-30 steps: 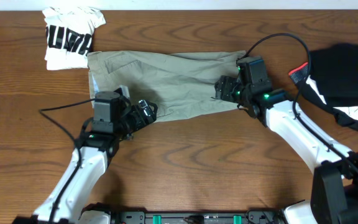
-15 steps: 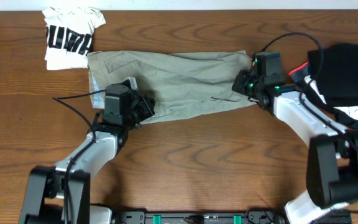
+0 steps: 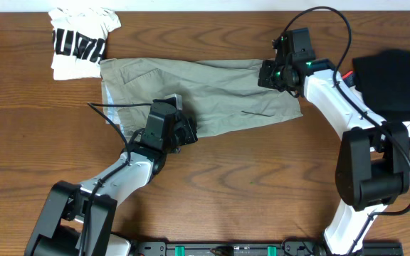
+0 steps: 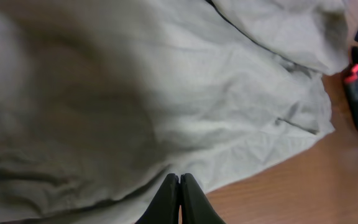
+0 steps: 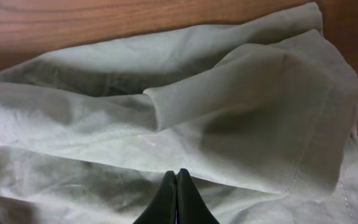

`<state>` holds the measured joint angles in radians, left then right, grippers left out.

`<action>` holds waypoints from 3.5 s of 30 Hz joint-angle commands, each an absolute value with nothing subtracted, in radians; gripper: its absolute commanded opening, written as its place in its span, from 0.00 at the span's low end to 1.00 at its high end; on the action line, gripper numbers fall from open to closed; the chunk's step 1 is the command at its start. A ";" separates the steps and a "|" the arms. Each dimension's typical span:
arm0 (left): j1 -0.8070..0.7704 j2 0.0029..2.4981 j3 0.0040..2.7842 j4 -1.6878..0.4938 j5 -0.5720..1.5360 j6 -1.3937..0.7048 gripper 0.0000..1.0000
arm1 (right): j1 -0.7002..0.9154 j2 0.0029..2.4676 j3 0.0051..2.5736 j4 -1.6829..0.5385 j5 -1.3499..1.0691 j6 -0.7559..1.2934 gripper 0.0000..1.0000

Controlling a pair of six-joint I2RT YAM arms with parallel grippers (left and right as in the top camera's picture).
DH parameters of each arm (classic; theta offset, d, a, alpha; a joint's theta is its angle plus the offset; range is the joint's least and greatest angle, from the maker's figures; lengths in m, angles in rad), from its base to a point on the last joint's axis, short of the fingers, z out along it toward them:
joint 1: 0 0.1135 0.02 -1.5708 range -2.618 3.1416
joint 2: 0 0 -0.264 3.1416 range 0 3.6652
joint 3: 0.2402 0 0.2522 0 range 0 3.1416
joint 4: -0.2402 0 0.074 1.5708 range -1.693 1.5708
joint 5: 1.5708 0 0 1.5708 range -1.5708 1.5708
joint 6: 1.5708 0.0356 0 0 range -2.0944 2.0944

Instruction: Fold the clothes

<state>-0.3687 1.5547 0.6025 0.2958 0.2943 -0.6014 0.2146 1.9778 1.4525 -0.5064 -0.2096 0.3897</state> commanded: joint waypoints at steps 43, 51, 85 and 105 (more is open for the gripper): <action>-0.377 1.864 0.715 0.329 0.204 -0.682 0.06 | 0.224 2.149 1.462 -0.233 0.007 0.361 0.01; -0.377 1.879 0.704 0.315 0.181 -0.666 0.06 | 0.126 2.148 1.518 -0.271 0.132 0.313 0.01; -0.378 1.891 0.704 0.322 0.170 -0.675 0.06 | 0.456 2.228 1.818 -0.714 -0.374 0.374 0.01; -0.378 1.891 0.704 0.318 0.171 -0.675 0.06 | 0.446 2.405 1.818 -0.559 -0.099 0.405 0.01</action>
